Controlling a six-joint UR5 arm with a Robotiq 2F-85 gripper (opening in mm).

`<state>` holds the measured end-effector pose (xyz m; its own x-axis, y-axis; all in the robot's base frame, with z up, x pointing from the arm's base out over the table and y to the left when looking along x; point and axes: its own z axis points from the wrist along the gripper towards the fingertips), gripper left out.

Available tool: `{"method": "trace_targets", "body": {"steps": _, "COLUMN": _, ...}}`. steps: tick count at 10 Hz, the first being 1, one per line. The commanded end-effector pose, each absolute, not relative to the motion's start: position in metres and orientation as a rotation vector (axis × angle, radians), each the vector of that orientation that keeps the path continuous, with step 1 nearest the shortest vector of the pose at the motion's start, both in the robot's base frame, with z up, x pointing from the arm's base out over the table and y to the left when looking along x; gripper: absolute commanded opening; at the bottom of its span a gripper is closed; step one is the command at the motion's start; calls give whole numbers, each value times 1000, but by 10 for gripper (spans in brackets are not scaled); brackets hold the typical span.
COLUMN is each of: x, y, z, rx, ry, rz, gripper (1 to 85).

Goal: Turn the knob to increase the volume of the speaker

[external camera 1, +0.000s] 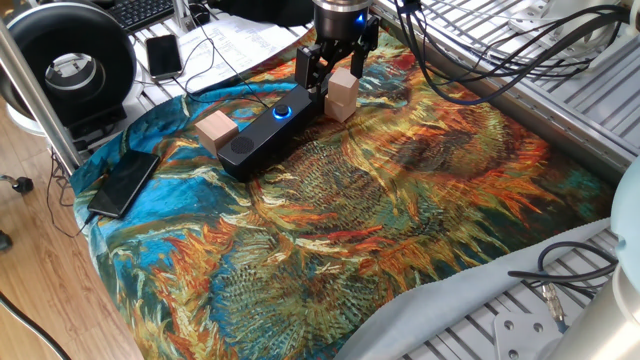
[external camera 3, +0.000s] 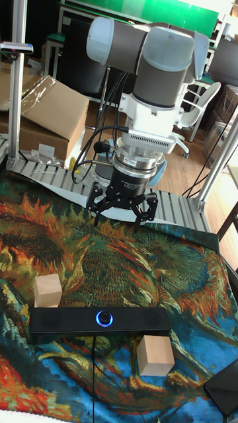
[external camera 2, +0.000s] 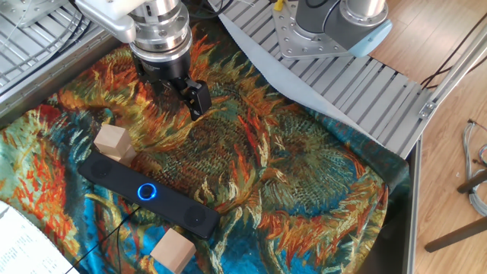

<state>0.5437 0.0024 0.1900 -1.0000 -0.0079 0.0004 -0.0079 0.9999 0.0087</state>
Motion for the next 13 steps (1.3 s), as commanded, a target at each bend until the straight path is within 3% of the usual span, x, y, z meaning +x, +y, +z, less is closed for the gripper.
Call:
{"method": "trace_targets", "body": {"steps": 1, "x": 630, "y": -11, "z": 205, "rx": -103, "ry": -3477, "rz": 73, "gripper": 23}}
{"method": "trace_targets", "body": {"steps": 7, "x": 631, "y": -4, "z": 207, "rx": -156, "ry": -3470, "rz": 67, "gripper": 17}}
{"method": "trace_targets", "body": {"steps": 9, "x": 601, "y": 32, "z": 203, "rx": -186, "ry": -3343, "rz": -167, "gripper": 17}}
{"method": "trace_targets", "body": {"steps": 11, "x": 575, "y": 20, "z": 200, "rx": 47, "ry": -3263, "rz": -49, "gripper": 20}}
{"method": "trace_targets", "body": {"steps": 13, "x": 564, "y": 20, "z": 201, "rx": 27, "ry": -3225, "rz": -55, "gripper": 23}}
